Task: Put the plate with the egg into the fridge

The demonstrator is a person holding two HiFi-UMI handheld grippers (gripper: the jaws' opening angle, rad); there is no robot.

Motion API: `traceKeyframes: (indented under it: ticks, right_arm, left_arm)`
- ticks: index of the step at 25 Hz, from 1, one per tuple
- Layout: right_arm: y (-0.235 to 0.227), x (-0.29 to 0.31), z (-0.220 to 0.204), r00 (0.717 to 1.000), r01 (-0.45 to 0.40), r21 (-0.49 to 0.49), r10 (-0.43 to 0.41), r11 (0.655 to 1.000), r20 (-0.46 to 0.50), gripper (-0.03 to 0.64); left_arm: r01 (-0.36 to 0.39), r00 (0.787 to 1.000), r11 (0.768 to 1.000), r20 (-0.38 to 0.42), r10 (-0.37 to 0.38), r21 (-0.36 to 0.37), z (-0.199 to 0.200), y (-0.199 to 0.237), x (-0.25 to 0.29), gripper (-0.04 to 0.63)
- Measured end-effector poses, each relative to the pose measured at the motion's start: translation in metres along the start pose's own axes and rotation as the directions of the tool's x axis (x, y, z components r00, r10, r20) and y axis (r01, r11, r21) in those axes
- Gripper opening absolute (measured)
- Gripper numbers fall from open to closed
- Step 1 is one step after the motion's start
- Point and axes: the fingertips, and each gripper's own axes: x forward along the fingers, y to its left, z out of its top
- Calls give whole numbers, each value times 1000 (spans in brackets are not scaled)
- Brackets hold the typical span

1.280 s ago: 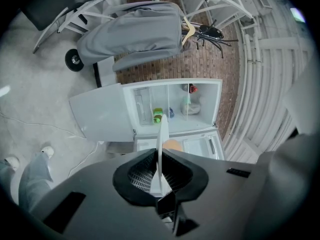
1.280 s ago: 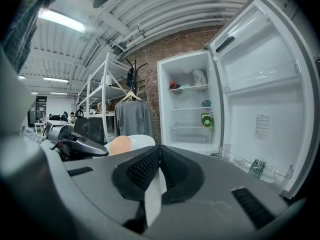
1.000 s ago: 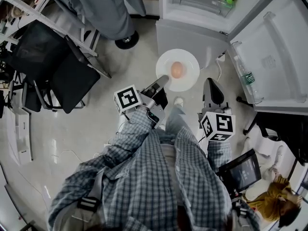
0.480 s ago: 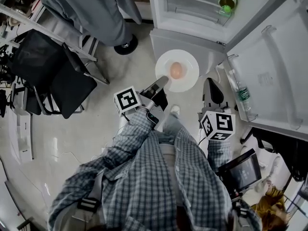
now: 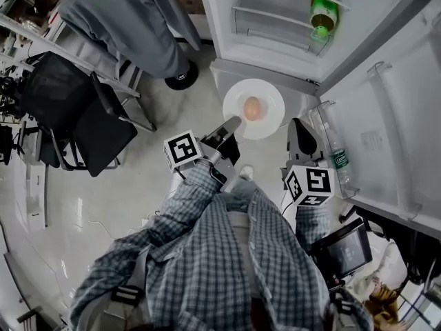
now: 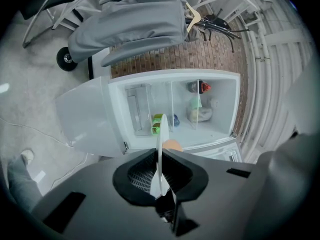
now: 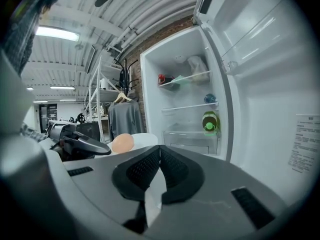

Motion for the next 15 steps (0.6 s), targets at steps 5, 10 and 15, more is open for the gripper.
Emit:
traceKeyframes:
  ticks: [5,10,15]
  right_arm:
    - [-15,9,4,1000,-6,14,6,1000,0,6]
    - [-20,15,7,1000,-18,8,18,1000,-3,6]
    - [-25,21,10,1000,-24,-9,24,1000,-11,6]
  left_arm:
    - [4,1000,1000,7,-4,-1,1,-6,15,26]
    - [-4,1000,1000,17,4,2,6,-7,25,26]
    - [-2,1000,1000,14,2,-4,10,-10,37,26]
